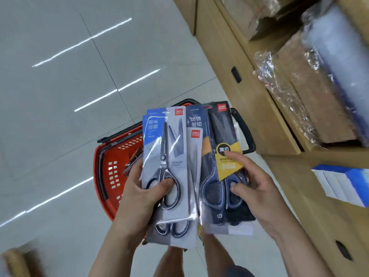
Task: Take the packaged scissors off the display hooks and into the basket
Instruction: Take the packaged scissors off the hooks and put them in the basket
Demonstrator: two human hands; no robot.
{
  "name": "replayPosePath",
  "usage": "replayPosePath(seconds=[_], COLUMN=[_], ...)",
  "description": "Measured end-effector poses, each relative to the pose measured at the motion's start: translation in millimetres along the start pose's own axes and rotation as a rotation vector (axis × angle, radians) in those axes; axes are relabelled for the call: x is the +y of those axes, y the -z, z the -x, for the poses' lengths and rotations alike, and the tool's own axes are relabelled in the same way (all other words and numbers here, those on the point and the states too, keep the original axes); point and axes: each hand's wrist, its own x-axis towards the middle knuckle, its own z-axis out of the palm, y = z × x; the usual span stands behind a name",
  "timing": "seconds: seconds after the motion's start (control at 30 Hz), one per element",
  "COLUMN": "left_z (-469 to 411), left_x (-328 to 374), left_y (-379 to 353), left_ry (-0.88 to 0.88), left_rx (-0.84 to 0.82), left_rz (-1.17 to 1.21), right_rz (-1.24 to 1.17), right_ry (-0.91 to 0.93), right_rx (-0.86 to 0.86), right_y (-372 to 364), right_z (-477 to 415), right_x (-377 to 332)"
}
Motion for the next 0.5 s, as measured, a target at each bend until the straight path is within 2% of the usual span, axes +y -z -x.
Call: replayPosePath(seconds=[0.13, 0.33, 0.5], left_z=[36.4, 89.2, 129.9], left_x=[39.5, 87.2, 123.7], left_y=[-17.6, -20.9, -10.2], left_ry=[-0.083, -0.07, -0.147], left_rx=[0.042, -0.144, -0.273], left_rz=[-0.02, 0.042, 0.01], right_rz=[-0.025, -0.118, -0.12], right_ry=[0.07, 0.203, 0.286], right_rx=[0.057, 0.125, 0.221], right_y=[-1.4, -7.1, -28.0], right_z=[30.5, 91.2, 150.9], right_x=[-45.3, -90.7, -122.2])
